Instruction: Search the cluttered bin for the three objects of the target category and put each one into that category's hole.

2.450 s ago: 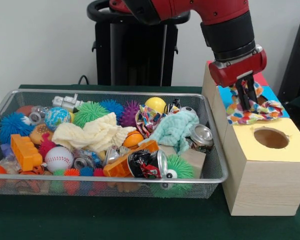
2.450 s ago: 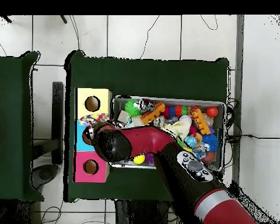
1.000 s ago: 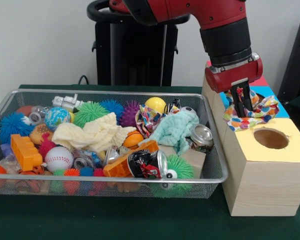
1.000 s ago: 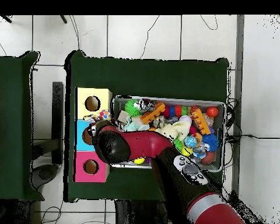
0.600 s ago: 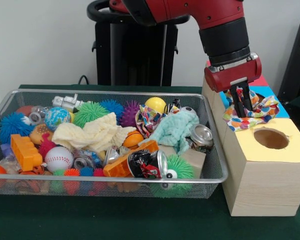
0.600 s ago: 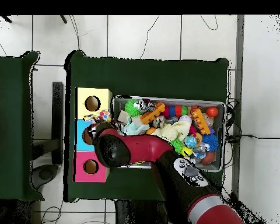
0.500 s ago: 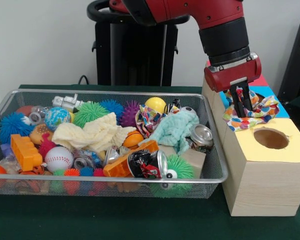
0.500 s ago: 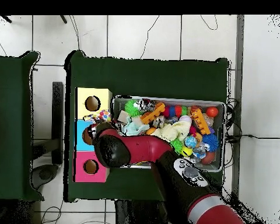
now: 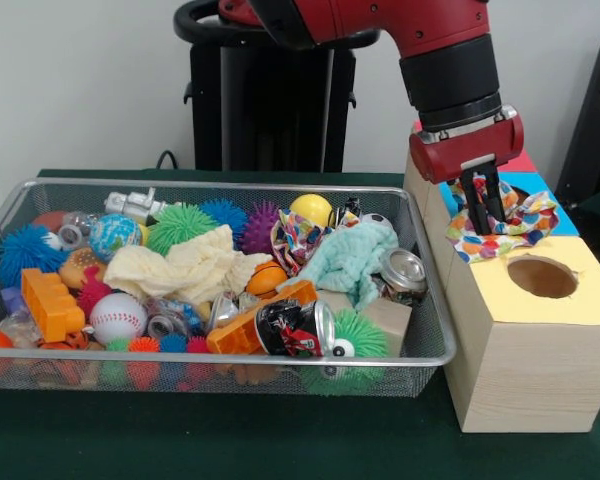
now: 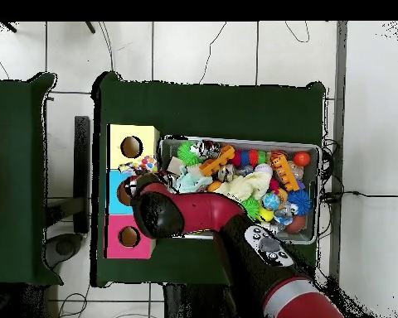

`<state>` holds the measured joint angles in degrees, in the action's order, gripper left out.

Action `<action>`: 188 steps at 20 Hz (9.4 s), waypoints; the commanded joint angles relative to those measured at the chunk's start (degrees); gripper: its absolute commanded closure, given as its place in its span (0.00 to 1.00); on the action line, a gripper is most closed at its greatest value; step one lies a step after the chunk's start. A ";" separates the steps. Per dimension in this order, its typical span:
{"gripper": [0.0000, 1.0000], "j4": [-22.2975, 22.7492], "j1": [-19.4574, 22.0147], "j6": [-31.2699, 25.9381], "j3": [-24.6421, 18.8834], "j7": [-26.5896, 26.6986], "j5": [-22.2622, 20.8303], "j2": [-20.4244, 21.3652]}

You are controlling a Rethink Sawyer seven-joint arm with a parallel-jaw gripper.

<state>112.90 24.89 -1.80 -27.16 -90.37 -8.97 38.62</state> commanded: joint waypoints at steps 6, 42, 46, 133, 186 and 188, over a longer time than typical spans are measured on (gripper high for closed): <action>1.00 -8.32 -4.21 5.94 9.80 -14.61 9.04 -1.97; 1.00 -20.54 -17.93 -1.94 24.20 -13.93 25.04 -2.82; 1.00 -21.72 -18.97 -2.28 25.60 -14.41 26.66 -3.15; 1.00 -30.09 -33.29 -31.11 35.49 -21.47 31.03 -12.97; 1.00 -28.53 -37.44 -25.64 37.06 -18.97 32.12 -16.61; 1.00 -28.72 -37.17 -24.81 36.49 -18.56 32.38 -17.16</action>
<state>82.81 -14.77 -30.30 16.88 -95.60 20.93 27.30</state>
